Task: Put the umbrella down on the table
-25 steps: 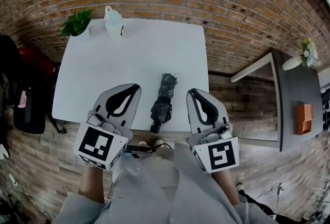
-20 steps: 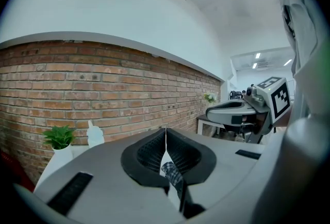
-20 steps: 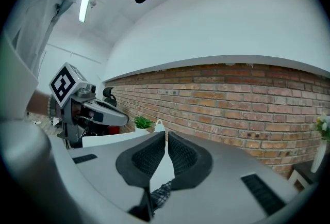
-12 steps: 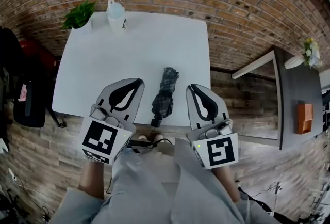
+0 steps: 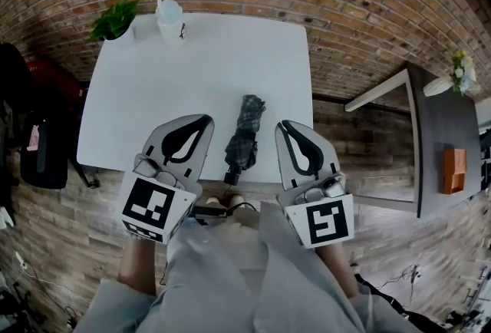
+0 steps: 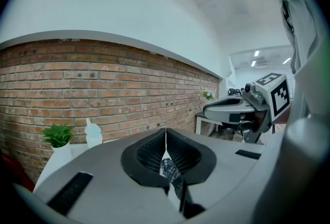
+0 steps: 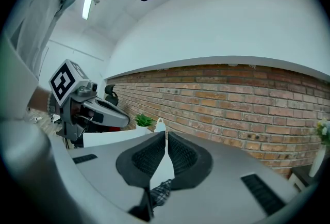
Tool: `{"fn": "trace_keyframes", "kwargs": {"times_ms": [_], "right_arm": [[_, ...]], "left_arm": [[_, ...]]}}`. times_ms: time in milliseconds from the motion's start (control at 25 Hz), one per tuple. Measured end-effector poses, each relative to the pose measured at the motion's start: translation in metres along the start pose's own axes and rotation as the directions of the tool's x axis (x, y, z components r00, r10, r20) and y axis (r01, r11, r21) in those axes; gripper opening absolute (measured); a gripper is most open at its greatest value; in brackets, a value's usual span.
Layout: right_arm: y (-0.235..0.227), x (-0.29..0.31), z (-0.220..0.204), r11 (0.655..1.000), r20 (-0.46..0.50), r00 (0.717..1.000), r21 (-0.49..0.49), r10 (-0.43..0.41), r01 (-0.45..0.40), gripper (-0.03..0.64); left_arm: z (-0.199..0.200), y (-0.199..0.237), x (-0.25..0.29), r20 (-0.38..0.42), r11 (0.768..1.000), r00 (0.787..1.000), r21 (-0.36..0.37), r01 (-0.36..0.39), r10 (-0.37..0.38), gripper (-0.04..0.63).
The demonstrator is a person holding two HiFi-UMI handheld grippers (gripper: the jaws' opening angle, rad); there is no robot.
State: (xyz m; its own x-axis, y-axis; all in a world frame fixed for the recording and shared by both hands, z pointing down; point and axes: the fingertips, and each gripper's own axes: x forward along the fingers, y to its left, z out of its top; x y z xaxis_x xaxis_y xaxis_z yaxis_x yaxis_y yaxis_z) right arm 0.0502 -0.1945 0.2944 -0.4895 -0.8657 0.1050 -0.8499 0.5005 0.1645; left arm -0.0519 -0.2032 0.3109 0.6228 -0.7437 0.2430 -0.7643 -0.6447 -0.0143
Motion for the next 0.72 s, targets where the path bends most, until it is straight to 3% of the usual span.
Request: {"fn": "trace_keyframes", "kwargs": {"times_ms": [720], "right_arm": [[0.0073,-0.001,-0.0035,1.0,-0.023,1.0,-0.015,0.004,-0.004,0.046]], "left_arm": [[0.0016,0.0047,-0.0063,0.004,1.0,1.0,-0.028,-0.007,0.007,0.023]]}}
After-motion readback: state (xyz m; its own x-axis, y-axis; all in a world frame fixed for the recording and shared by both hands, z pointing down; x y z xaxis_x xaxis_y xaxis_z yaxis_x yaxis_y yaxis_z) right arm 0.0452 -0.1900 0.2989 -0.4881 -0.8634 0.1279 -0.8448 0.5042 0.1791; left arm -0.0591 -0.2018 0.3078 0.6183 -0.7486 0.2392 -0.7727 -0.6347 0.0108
